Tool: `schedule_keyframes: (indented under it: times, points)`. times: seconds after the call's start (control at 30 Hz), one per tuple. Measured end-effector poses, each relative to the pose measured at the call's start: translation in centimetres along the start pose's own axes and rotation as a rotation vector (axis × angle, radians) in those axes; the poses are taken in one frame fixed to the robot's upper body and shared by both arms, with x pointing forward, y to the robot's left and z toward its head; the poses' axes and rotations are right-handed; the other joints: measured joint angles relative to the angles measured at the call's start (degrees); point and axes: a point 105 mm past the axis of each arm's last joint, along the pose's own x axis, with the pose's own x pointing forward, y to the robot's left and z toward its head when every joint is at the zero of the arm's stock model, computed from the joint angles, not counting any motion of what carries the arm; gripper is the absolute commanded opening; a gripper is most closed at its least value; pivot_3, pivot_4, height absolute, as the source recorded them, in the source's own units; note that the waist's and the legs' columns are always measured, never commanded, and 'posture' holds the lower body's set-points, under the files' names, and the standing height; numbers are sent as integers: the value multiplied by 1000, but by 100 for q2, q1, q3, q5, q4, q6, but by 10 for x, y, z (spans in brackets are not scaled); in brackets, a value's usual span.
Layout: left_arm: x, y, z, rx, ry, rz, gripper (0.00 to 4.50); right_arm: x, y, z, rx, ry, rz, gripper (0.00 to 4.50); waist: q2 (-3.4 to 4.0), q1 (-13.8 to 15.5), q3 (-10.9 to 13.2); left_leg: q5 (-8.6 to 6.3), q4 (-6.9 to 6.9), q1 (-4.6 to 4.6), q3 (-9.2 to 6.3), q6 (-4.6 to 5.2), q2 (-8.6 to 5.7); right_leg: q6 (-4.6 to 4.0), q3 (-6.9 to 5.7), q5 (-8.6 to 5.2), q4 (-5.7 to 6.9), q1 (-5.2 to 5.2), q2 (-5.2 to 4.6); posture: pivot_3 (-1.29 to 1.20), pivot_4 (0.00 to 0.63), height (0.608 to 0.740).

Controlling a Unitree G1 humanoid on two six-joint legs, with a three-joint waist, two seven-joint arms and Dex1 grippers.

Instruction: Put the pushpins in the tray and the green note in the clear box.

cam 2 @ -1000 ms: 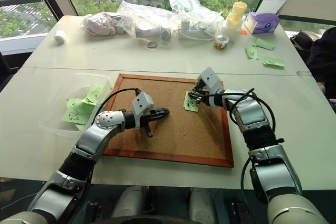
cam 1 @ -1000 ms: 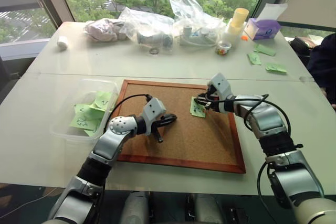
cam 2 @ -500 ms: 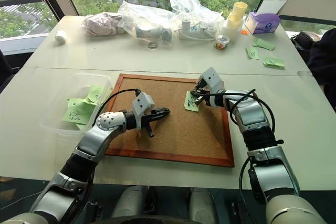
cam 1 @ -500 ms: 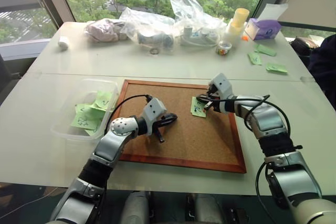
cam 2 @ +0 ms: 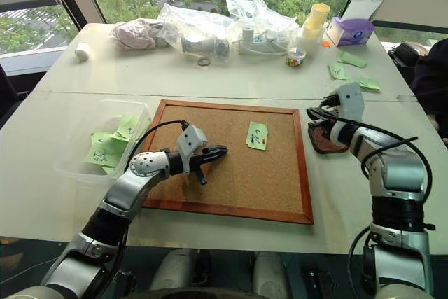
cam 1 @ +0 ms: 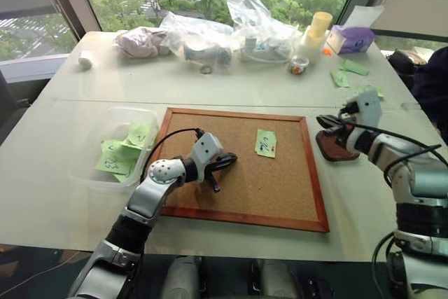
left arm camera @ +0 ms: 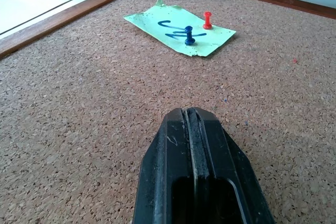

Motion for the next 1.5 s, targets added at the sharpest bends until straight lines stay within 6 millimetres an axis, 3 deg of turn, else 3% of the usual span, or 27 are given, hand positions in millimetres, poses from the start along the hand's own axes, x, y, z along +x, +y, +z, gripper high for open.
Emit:
schedule_keyframes:
  times: [0.1, 0.4, 0.5, 0.73, 0.77, 0.97, 1.07, 1.2, 1.33, 1.4, 1.5]
  points:
    - [0, 0, 0, 1, 0, 1, 0, -4, -11, -8, -1, 17, -34, 57, 6, -5, -3, 0, 0, 16, -1, -1, 1, 0, 0, 0, 1, 14, 1, 0, 150, 740]
    - [0, 0, 1, 4, -4, -2, 0, -3, -17, -32, 24, 71, -40, 57, 7, -15, -4, -2, -1, 20, -5, 3, 3, 0, 2, 0, 0, 17, 0, 0, 150, 740]
    - [0, 0, 1, 4, -3, -1, 0, -5, -18, -40, 37, 93, -46, 917, 7, -18, -4, -2, -1, 20, -5, 3, 3, 0, 3, 0, 0, 17, 0, 0, 150, 740]
    - [0, 0, 0, 6, -2, -2, 0, -5, -18, -41, 37, 94, -47, 4332, 8, -21, -5, -2, -2, 20, -6, 3, 4, 0, 3, 0, -1, 17, 0, 0, 150, 740]
    - [0, 0, 0, 6, -2, -3, 0, -5, -18, -40, 34, 92, -45, 4436, 8, -23, -5, -2, -2, 20, -6, 3, 4, -1, 3, 0, -1, 17, 0, 0, 150, 740]
    - [-1, 0, 0, 8, -2, -3, 0, -6, -2, -23, -8, 44, 20, 4436, 9, -26, -5, -2, -2, 20, -8, 4, 5, 0, 3, 0, -1, 16, 0, 0, 150, 740]
    - [-1, 0, 0, 9, -1, -3, 0, -6, 30, -7, -56, 13, 149, 4436, 9, -26, -6, -3, -2, 20, -10, 4, 8, -1, 3, 0, -1, 16, 0, 0, 150, 740]
    - [-1, 0, 0, 9, -2, -4, 0, 2, 69, -6, -77, 12, 262, 4436, 8, -27, -6, -5, -2, 20, -11, 8, 10, -1, 3, -1, -2, 16, -1, 0, 150, 740]
    - [0, 0, 1, 10, -3, -7, 0, 11, 94, -18, -75, 46, 327, 3226, 9, -22, -6, -7, -2, 17, -10, 11, 9, -1, 3, -1, -2, 14, -3, 0, 150, 740]
    - [0, -1, 1, 10, -3, -7, 0, 14, 100, -23, -93, 65, 336, 2149, 9, -20, -6, -7, -2, 15, -10, 12, 8, -1, 3, -1, -3, 13, -4, 0, 150, 740]
    - [0, 0, 1, 10, -3, -6, 0, 16, 106, -26, -115, 74, 351, 2149, 9, -22, -6, -7, -2, 16, -10, 12, 7, -1, 2, -1, -3, 13, -3, 0, 150, 740]
